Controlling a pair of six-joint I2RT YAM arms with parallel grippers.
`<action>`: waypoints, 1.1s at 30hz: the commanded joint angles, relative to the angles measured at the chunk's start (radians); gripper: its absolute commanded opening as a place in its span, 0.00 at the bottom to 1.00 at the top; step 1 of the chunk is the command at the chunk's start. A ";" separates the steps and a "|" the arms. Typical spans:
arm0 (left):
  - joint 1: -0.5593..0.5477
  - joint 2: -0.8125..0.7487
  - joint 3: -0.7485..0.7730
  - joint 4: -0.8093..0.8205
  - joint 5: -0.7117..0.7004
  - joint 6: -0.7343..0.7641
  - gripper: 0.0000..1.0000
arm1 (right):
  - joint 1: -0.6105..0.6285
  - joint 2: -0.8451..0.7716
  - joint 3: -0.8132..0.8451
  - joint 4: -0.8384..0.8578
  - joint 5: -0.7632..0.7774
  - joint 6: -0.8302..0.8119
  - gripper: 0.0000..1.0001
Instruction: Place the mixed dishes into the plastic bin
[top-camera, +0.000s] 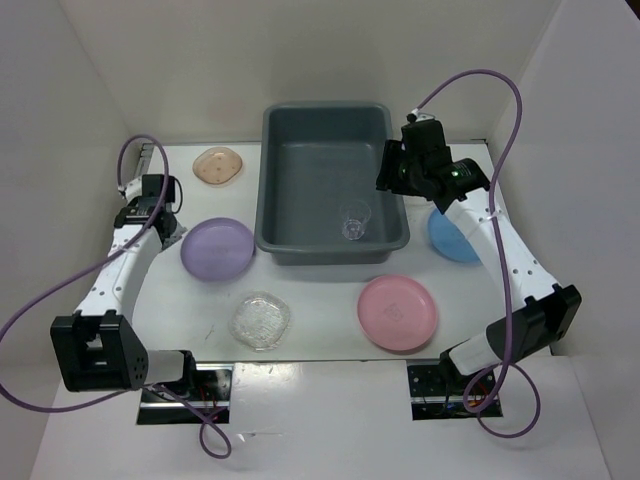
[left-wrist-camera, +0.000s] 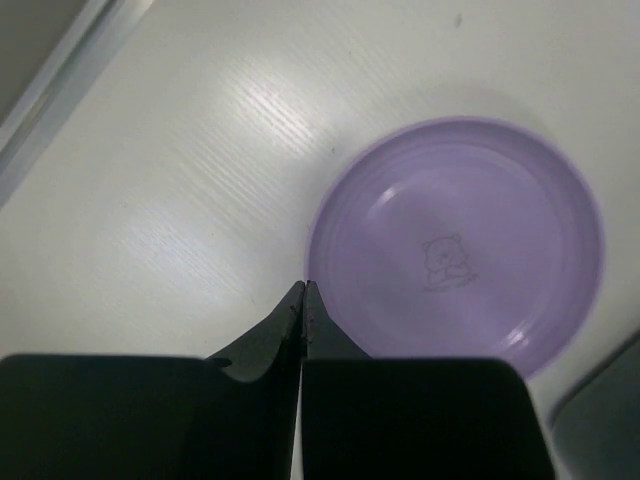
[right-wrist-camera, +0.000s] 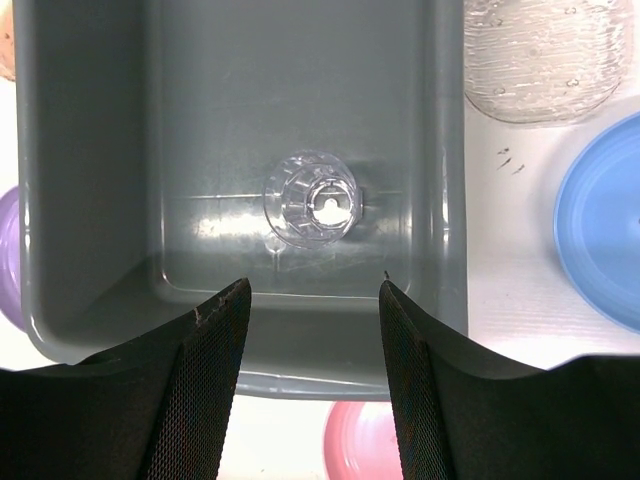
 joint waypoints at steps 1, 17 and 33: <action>0.003 -0.039 0.065 -0.046 -0.037 0.021 0.00 | -0.006 -0.060 -0.014 0.010 -0.009 -0.016 0.60; 0.092 -0.039 -0.271 0.242 0.333 -0.136 0.39 | -0.006 -0.119 -0.096 -0.001 0.009 -0.034 0.60; 0.118 0.028 -0.366 0.339 0.353 -0.205 0.43 | -0.015 -0.099 -0.097 -0.019 0.008 -0.044 0.60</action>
